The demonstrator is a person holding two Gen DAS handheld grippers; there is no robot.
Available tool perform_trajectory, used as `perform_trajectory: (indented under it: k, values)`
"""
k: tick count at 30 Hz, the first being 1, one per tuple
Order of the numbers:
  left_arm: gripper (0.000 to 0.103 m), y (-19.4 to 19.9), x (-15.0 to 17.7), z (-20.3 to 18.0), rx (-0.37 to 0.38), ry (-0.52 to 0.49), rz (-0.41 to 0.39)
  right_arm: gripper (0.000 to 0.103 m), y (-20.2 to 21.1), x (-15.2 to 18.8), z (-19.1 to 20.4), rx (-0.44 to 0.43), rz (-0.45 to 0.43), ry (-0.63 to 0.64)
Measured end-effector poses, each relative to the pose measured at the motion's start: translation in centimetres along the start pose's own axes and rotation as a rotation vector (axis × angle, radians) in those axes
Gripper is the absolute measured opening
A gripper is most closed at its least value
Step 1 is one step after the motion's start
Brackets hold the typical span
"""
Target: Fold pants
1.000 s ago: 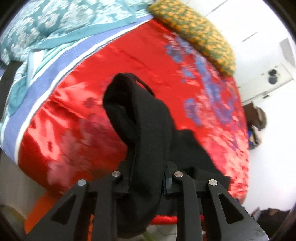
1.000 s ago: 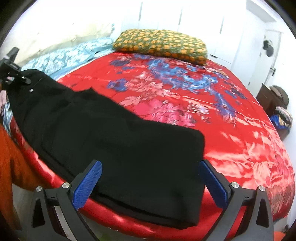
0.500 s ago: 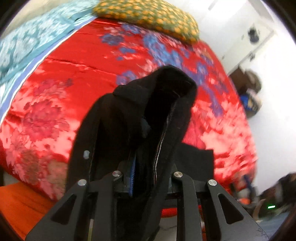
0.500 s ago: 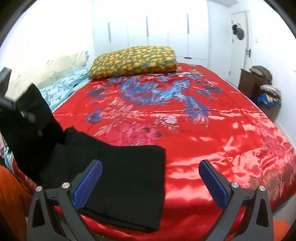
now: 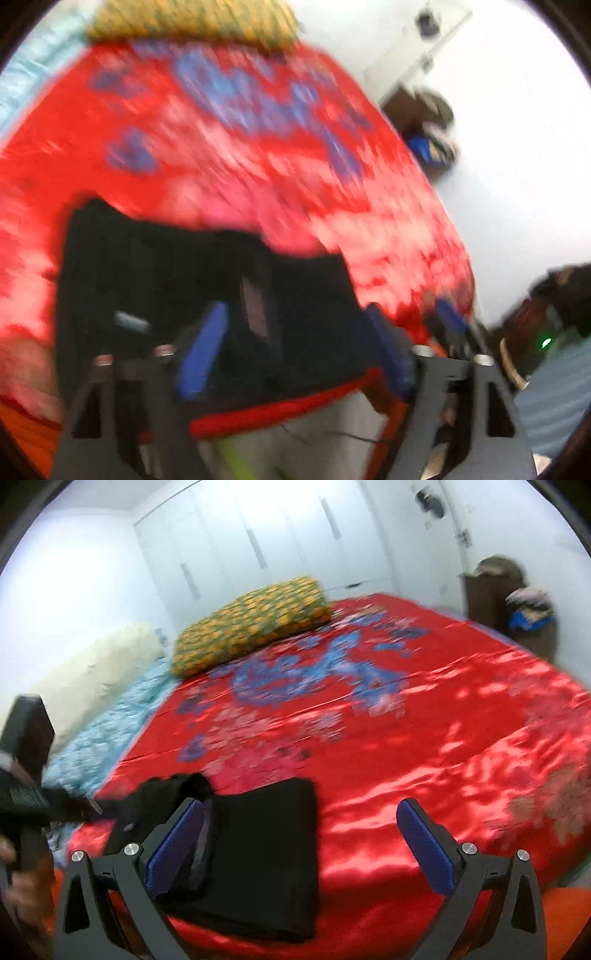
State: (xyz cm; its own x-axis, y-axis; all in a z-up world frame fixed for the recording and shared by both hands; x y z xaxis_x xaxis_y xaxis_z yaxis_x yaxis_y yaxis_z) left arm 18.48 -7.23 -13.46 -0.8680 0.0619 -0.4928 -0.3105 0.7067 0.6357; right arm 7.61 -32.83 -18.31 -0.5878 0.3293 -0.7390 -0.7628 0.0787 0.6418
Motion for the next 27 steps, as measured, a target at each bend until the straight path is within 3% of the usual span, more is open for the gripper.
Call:
perform_trajectory:
  k: [2, 6, 8, 11, 13, 15, 16, 19, 27]
  values:
    - [0.089, 4.0, -0.9, 3.1, -0.091, 0.022, -0.099, 0.103, -1.1, 1.0, 2.1, -0.139, 0.082, 0.038]
    - [0.089, 9.2, 0.4, 10.7, -0.249, 0.158, -0.229, 0.103, -3.2, 3.7, 7.9, -0.311, 0.224, 0.145]
    - [0.089, 10.1, 2.6, 13.8, -0.297, 0.217, -0.266, 0.098, -4.4, 4.8, 10.4, -0.331, 0.272, 0.197]
    - [0.088, 10.3, 6.4, 17.3, -0.354, 0.262, -0.268, 0.074, -7.0, 6.4, 13.0, -0.309, 0.368, 0.248]
    - [0.083, 9.6, 8.2, 18.7, -0.417, 0.272, -0.222, 0.072, -7.6, 6.7, 13.6, -0.305, 0.386, 0.254]
    - [0.076, 9.2, 7.9, 19.4, -0.388, 0.307, -0.203, 0.072, -7.4, 6.6, 13.9, -0.309, 0.380, 0.255]
    - [0.076, 9.4, 7.4, 19.2, -0.372, 0.292, -0.224, 0.072, -7.3, 6.5, 14.0, -0.311, 0.378, 0.254]
    - [0.079, 9.4, 6.9, 18.5, -0.427, 0.221, -0.240, 0.072, -6.2, 6.0, 14.2, -0.299, 0.352, 0.294]
    - [0.079, 8.0, 5.8, 18.9, -0.359, 0.241, -0.217, 0.072, -4.8, 6.1, 13.6, -0.269, 0.312, 0.343]
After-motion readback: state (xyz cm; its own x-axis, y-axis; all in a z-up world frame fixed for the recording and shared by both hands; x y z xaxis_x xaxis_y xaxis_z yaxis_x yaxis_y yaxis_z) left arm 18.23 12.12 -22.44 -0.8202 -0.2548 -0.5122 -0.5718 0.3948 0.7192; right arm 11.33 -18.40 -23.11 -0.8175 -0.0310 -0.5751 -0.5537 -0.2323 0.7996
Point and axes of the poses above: each gripper's, at about its wrist camera, not at the fingertips, and y roughly against the way its jaws point, z to its left, x to its underside, the point moved 3 cm from there along -y, roughly the way its jaws point, and after that the axes turned 15 degrees about x, right-handed, at the moved point
